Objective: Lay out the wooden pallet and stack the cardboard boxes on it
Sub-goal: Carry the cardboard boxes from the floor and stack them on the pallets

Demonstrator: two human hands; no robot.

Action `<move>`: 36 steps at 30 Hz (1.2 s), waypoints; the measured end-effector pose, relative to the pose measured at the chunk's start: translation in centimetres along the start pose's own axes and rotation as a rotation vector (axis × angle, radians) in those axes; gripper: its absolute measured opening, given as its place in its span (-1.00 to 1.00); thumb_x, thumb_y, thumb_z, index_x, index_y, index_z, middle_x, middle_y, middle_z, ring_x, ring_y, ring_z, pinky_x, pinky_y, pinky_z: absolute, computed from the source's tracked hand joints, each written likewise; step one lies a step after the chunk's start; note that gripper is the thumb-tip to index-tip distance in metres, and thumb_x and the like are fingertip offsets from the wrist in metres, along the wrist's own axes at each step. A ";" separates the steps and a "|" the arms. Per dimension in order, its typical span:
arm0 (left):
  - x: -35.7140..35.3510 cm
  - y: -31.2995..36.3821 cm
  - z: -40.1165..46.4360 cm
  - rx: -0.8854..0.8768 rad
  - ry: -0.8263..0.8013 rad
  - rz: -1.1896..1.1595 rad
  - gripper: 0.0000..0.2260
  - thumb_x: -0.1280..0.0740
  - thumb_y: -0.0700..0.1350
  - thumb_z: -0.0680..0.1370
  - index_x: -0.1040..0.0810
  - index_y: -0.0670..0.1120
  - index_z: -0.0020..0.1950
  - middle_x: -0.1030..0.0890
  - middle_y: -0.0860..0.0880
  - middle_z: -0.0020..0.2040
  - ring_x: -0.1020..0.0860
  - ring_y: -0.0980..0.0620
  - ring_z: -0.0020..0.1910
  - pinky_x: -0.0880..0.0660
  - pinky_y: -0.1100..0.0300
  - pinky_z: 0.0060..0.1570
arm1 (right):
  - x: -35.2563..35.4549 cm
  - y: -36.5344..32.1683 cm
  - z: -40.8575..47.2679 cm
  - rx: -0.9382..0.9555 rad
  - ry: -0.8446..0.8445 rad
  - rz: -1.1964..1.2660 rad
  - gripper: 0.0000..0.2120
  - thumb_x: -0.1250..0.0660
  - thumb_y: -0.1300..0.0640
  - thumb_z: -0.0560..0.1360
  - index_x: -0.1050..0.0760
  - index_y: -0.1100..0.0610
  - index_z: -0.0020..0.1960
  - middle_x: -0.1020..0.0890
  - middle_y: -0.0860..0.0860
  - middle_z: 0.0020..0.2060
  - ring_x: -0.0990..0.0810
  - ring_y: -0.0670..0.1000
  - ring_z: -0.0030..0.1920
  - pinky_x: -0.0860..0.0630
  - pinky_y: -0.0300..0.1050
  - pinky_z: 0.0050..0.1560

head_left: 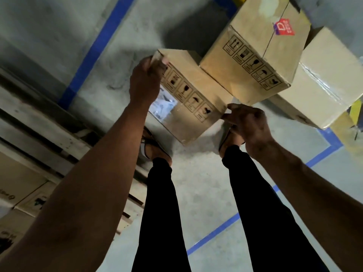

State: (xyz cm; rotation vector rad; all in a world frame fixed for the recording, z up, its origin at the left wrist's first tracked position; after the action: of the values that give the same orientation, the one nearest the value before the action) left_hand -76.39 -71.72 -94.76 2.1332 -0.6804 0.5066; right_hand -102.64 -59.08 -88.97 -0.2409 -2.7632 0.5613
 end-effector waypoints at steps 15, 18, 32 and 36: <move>6.1 -11.2 0.5 0.497 0.036 -0.298 -0.72 -0.14 0.15 0.74 -0.45 0.06 0.36 -0.62 0.06 0.14 -0.63 0.00 0.10 -0.62 -0.02 0.06 | -8.1 2.9 8.1 -0.076 -0.149 -0.417 -0.12 -0.42 -0.30 0.50 -0.11 -0.01 0.64 -0.30 0.17 0.57 -0.32 0.27 0.53 -0.36 0.25 0.42; 5.6 -14.0 -1.0 0.664 0.034 -0.430 -0.58 -0.07 0.31 0.70 -0.39 0.12 0.45 -0.52 0.00 0.27 -0.53 -0.17 0.25 -0.58 -0.33 0.11 | -8.3 2.8 9.2 -0.051 -0.209 -0.420 0.14 -0.52 -0.46 0.27 -0.16 0.04 0.63 -0.26 0.06 0.57 -0.30 0.18 0.54 -0.38 0.18 0.45; 8.6 -15.4 -11.8 0.612 0.341 -0.980 -0.36 -0.13 0.47 0.60 -0.48 0.11 0.52 -0.50 -0.02 0.52 -0.46 -0.12 0.49 -0.34 -0.29 0.50 | -6.9 0.5 5.4 -0.111 -0.089 -0.204 -0.65 -0.46 -0.12 0.54 -0.61 0.01 0.26 -0.62 0.08 0.24 -0.56 0.14 0.21 -0.65 0.04 0.00; 8.8 -14.5 -13.2 0.431 0.413 -1.227 -0.64 -0.37 0.23 0.61 -0.53 -0.07 0.06 -0.58 -0.19 0.02 -0.55 -0.22 0.15 -0.52 -0.35 0.27 | -6.3 0.4 4.4 -0.126 0.077 -0.071 -0.45 -0.40 -0.28 0.52 -0.62 0.05 0.34 -0.66 0.05 0.19 -0.62 0.13 0.17 -0.56 -0.06 -0.07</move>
State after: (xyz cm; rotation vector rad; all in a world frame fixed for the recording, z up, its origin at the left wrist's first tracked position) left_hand -62.17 -56.18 -90.64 2.2501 1.0243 0.3660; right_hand -98.14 -61.72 -94.63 -0.1880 -2.7230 0.3524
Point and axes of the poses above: each hand's wrist, its own z-axis towards the middle knuckle, its own x-axis out of the back of the hand, y = z × x, the point moved 3 cm from there along z, towards the middle knuckle
